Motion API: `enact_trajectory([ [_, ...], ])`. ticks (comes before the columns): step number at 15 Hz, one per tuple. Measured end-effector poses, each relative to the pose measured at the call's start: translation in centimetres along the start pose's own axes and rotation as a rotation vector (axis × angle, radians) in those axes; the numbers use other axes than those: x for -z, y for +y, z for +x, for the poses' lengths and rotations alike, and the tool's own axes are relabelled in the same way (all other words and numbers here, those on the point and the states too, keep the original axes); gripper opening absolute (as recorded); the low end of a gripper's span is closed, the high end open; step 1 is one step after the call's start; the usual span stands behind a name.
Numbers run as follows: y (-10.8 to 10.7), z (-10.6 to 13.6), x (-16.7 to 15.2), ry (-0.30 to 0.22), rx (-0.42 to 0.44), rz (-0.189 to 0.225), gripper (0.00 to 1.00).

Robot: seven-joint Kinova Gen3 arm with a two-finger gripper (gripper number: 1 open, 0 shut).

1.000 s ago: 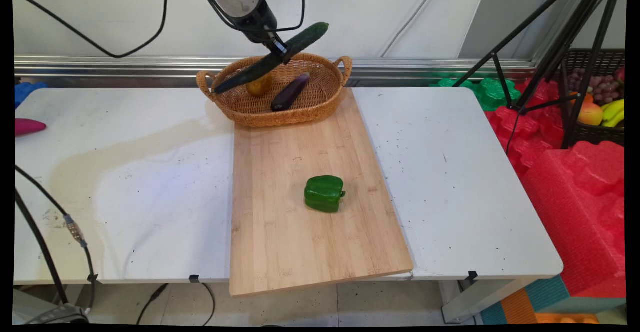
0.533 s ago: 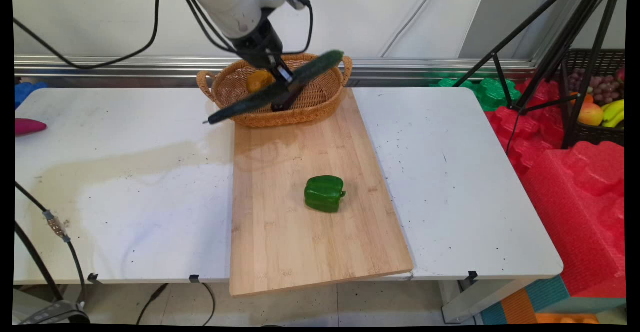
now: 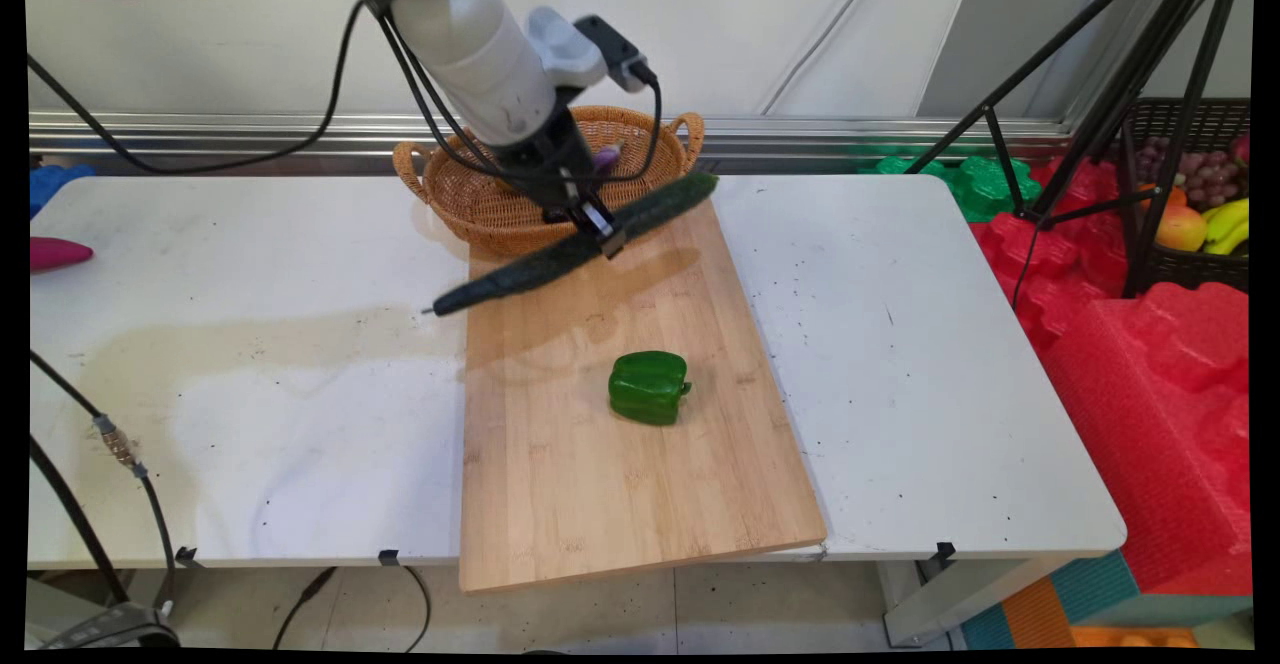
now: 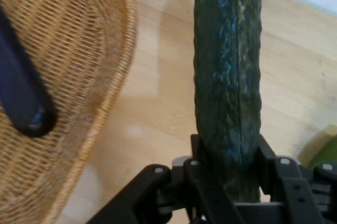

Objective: Place the picked object on the cutting board

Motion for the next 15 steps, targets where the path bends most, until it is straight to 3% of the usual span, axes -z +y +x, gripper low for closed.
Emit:
enact_trajectory([
  [10, 0.8, 0.6, -7.8, -0.028, -0.027, -0.042, 0.0],
  [15, 1.2, 0.4, -9.9, -0.037, -0.033, -0.054, 0.0],
])
